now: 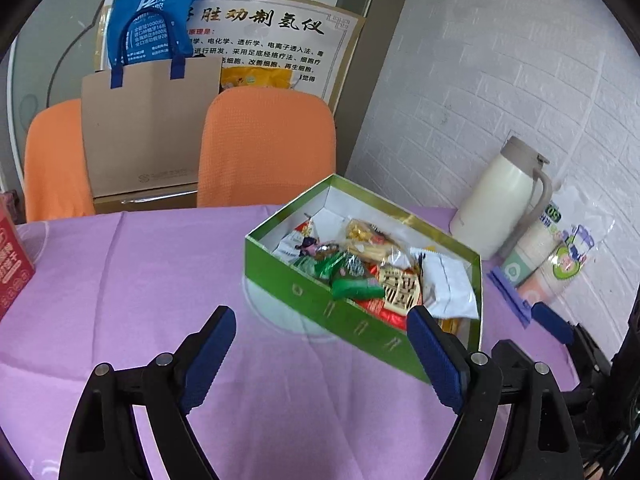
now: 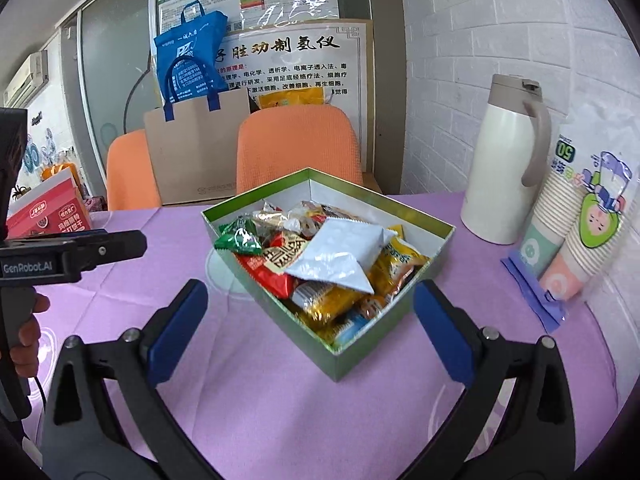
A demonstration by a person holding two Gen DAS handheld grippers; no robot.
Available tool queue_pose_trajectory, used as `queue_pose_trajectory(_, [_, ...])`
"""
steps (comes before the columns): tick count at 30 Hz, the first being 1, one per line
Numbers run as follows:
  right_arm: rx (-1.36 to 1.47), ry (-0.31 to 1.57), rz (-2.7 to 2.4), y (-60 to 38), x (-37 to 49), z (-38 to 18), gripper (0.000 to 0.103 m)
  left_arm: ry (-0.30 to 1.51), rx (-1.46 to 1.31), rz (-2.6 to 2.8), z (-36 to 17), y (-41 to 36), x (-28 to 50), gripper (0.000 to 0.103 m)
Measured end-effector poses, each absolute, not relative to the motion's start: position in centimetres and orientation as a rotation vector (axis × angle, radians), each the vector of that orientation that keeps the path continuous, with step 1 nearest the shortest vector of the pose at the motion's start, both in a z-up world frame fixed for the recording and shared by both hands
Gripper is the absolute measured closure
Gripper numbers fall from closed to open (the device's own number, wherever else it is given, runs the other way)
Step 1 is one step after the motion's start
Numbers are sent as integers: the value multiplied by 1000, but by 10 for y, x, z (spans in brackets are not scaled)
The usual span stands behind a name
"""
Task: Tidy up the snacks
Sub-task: 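Withdraw both open tools from the green box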
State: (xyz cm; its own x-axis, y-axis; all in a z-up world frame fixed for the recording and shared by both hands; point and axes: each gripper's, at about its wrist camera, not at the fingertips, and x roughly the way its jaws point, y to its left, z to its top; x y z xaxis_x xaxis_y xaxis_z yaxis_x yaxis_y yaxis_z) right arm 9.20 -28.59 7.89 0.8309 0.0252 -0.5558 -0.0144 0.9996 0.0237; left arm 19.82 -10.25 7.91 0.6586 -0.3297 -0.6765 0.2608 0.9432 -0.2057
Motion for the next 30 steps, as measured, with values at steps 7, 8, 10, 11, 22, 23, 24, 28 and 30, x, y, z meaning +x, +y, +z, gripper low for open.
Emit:
queue_pose_trajectory(7, [2, 597, -33, -286, 38, 62, 1, 759, -102, -325, 63, -103, 129, 4])
queue_pose_trajectory(8, [-2, 603, -44, -286, 34, 59, 1, 758, -101, -322, 59, -104, 122, 4])
queue_pose_trajectory(10, [-8, 608, -63, -287, 25, 53, 1, 759, -87, -325, 49, -109, 108, 4])
queue_pose_trajectory(11, [-8, 611, -68, -288, 21, 49, 1, 768, -79, -327, 45, -112, 104, 4])
queue_pose_trajectory(22, [28, 640, -89, -294, 15, 32, 1, 832, -1, -321, 14, -131, 87, 4])
queue_pose_trajectory(23, [30, 642, -90, -294, 15, 31, 1, 832, -3, -322, 13, -132, 88, 4])
queue_pose_trajectory(24, [33, 645, -92, -295, 16, 30, 1, 833, -5, -323, 13, -131, 88, 4])
queue_pose_trajectory(28, [39, 653, -91, -297, 18, 28, 1, 832, 5, -318, 12, -132, 88, 4])
queue_pose_trajectory(30, [37, 653, -90, -297, 18, 27, 1, 832, 6, -316, 12, -132, 88, 4])
